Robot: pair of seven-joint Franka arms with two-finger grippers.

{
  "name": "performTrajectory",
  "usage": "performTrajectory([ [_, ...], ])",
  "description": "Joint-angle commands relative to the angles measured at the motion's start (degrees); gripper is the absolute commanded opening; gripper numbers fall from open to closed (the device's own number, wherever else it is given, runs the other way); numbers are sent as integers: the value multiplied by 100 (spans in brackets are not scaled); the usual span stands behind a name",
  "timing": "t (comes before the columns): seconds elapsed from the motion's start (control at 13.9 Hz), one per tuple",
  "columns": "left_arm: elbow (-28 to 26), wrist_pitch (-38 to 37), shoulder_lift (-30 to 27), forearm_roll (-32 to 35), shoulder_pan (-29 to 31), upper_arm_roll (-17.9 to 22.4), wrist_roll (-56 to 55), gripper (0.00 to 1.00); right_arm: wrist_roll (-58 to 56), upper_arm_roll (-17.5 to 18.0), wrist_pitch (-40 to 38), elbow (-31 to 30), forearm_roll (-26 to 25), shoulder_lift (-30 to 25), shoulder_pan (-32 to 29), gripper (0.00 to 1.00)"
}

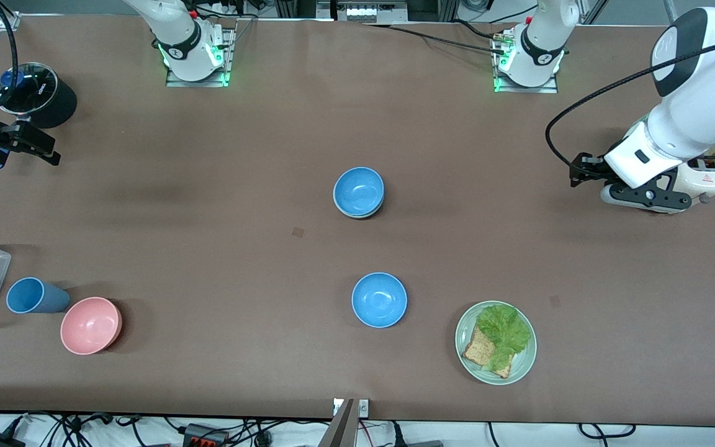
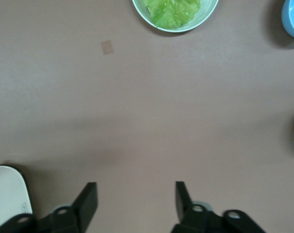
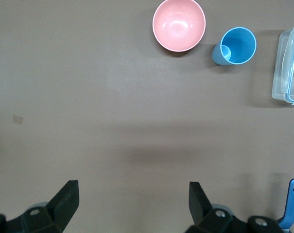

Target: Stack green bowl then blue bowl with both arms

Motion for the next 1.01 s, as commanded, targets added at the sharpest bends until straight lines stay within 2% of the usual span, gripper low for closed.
performTrajectory([
  [0.0, -56, -255, -122, -153, -56, 92, 76, 100, -28, 39, -57, -11, -30, -54, -43, 100],
  [0.36, 304, -308, 10, -145, -56, 101, -91, 100, -28, 39, -48, -11, -38, -45, -44, 100],
  [0.72, 313, -474, -8, -145, -144, 180, -653, 100, -81, 39, -40, -2, -30, -36, -52, 100],
  [0.94, 760, -896, 238, -101, -135, 118, -653, 100, -81, 39, -13, 7, -30, -45, -52, 100],
])
